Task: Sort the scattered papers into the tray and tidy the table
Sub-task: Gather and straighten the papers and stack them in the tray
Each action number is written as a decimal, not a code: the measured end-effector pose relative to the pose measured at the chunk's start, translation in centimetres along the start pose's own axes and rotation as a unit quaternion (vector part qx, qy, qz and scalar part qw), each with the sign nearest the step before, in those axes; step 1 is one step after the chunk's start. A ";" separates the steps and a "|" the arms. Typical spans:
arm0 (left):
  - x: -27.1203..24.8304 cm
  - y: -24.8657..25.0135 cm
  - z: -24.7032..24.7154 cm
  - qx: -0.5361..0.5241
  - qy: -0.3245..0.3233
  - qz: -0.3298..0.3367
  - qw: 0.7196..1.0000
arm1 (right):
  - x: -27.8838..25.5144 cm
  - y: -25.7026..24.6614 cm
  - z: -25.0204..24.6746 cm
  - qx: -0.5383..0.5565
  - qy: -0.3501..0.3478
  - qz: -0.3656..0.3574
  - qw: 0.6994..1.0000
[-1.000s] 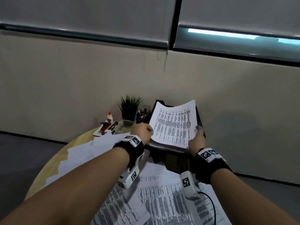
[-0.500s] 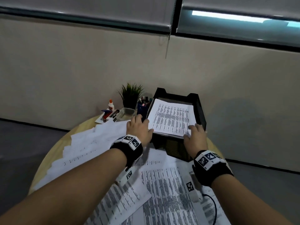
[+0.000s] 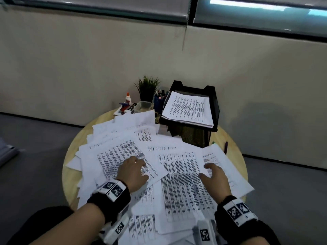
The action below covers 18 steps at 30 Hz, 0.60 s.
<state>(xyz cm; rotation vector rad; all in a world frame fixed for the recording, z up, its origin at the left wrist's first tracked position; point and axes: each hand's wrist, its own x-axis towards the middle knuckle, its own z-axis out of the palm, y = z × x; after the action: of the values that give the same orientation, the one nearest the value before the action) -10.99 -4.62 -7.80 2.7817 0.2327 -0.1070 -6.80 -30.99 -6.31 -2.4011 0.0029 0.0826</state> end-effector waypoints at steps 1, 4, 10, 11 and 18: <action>-0.8 -0.3 0.5 0.000 -0.008 -0.004 1.000 | -0.6 0.5 0.3 -0.001 -0.006 0.010 1.000; -2.9 -1.4 1.9 -0.002 -0.032 -0.017 0.999 | -2.1 2.3 1.6 -0.034 -0.024 0.049 0.998; -4.7 -3.2 3.7 -0.077 -0.016 -0.037 0.996 | -2.8 4.0 3.1 -0.119 -0.047 0.125 0.984; -4.8 -3.3 3.8 -0.082 -0.009 -0.036 0.996 | -2.6 4.2 3.2 -0.129 -0.042 0.130 0.982; -4.7 -3.8 4.8 -0.098 0.033 -0.070 0.992 | -1.6 5.1 2.4 -0.035 -0.065 0.141 0.987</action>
<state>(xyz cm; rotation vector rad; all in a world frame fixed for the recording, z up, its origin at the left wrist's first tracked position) -16.49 -3.41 -13.09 2.5738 0.4320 -0.0235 -8.70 -33.18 -11.46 -2.4463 0.2837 0.3762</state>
